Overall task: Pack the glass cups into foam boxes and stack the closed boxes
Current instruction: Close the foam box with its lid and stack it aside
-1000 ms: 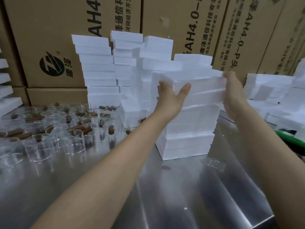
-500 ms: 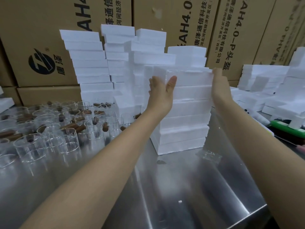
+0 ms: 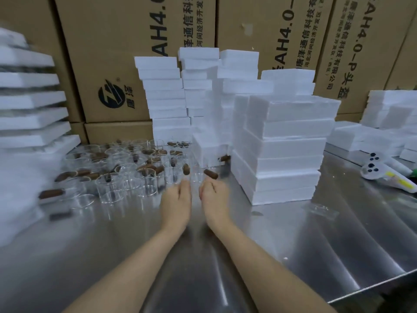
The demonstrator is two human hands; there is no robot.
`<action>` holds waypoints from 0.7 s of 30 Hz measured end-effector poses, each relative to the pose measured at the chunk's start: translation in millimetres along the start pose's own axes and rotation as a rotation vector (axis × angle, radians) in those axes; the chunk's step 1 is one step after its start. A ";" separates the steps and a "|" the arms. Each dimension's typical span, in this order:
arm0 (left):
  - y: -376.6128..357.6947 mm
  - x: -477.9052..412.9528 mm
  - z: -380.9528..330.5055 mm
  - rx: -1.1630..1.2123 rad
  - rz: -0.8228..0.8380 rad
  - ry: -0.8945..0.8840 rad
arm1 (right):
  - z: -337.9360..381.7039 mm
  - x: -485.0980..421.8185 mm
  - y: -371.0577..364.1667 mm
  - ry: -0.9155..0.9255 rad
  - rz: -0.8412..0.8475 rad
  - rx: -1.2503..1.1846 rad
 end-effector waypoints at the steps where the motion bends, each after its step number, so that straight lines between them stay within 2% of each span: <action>1: 7.1 -4.8 6.8 0.026 -0.029 0.053 | -6.3 -1.4 -8.1 -0.068 0.011 0.004; 4: 17.6 -17.8 20.9 0.019 -0.090 0.251 | -17.5 -10.3 -22.7 -0.206 0.028 0.063; 6: 16.1 -19.6 23.4 -0.037 -0.052 0.313 | -17.5 -14.3 -28.2 -0.234 0.040 0.090; 10: 7.1 -15.2 22.4 -0.120 0.066 0.264 | -20.5 -13.8 -32.0 -0.242 0.047 -0.002; 14: 4.6 -15.1 27.3 -0.134 0.093 0.203 | -28.5 -16.5 -32.1 -0.266 0.018 -0.084; 16: 3.2 -14.9 29.7 -0.145 0.092 0.201 | -33.8 -21.4 -27.5 -0.273 -0.090 -0.134; 19: -4.7 -14.5 30.3 -0.119 0.102 0.219 | -40.2 -32.3 -3.9 -0.243 -0.418 -0.078; 21: -11.2 -17.8 29.5 -0.077 0.106 0.201 | -43.7 -42.4 6.8 -0.177 -0.516 -0.036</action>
Point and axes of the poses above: each hand's wrist, its own x-axis away from the middle knuckle, its own y-axis out of the back of the hand, z = x × y, the point moved 4 cm from there along -x, towards the middle knuckle, and after that the axes turned 5 degrees about y, right-handed, at the moved point
